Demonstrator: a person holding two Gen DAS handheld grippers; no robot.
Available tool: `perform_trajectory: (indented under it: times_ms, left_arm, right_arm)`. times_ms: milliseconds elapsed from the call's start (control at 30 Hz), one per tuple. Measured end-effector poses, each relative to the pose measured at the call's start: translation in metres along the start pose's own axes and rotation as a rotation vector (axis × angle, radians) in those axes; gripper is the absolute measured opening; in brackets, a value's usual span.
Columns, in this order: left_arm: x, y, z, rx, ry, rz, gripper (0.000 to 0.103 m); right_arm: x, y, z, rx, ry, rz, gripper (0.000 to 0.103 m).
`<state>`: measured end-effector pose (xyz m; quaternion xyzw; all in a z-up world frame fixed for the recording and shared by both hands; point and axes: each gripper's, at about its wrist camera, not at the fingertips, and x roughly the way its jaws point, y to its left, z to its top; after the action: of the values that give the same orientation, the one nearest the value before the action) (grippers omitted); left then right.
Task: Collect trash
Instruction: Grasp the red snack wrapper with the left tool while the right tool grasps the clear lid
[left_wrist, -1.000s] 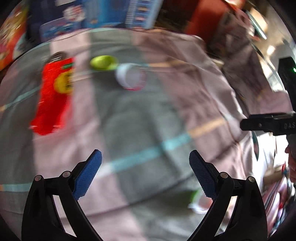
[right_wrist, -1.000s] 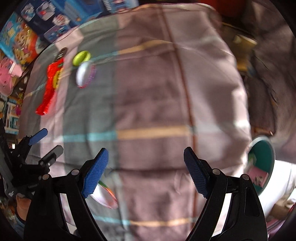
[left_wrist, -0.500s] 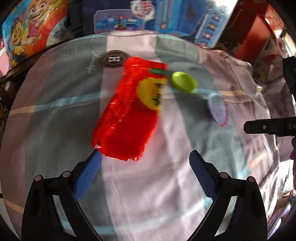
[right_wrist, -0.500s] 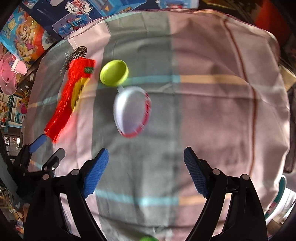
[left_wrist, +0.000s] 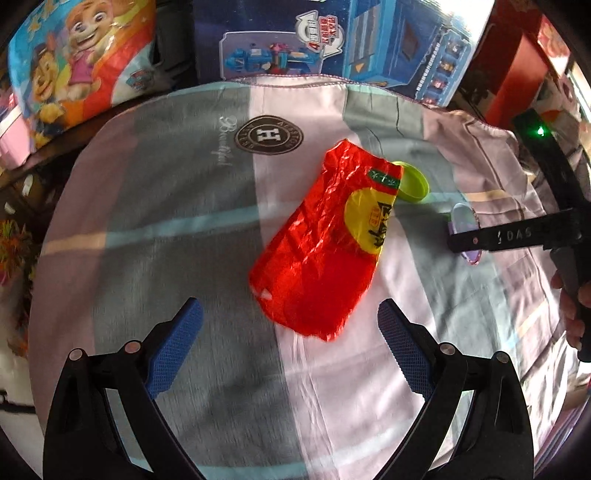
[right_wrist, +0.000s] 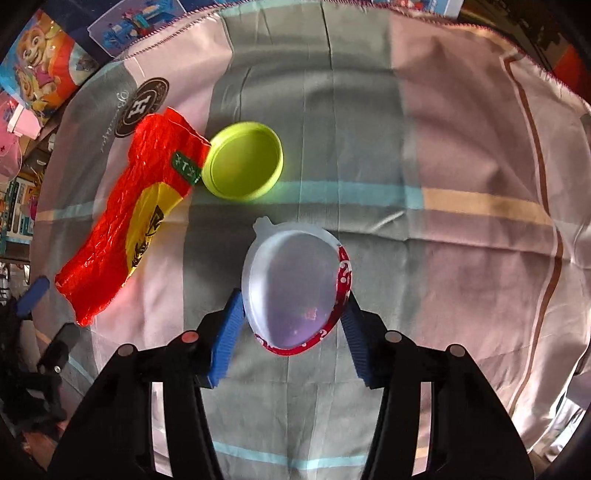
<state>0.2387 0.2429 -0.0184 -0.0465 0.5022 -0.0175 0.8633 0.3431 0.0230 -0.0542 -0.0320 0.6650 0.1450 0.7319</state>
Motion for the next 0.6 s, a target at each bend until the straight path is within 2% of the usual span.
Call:
perform_trajectory:
  times_ms: [300,467,500,600]
  left_arm:
    - [0.035,-0.017,0.029,0.165,0.056,-0.075,0.095]
    - [0.057,-0.025,0.026,0.199,0.115,-0.131,0.095]
    - [0.06,-0.029,0.023,0.218,0.115,-0.134,0.095]
    - [0.066,-0.039,0.018,0.262,0.088,-0.082,0.095]
  right_arm:
    - [-0.01,-0.005,-0.003,-0.019,-0.019,-0.002,0.05]
    - [-0.012,-0.012,-0.01,-0.016,-0.022,0.007,0.05]
    - [-0.014,-0.014,-0.013,-0.017,-0.024,0.006,0.05]
    - [-0.015,-0.017,-0.017,-0.013,-0.025,0.007,0.05]
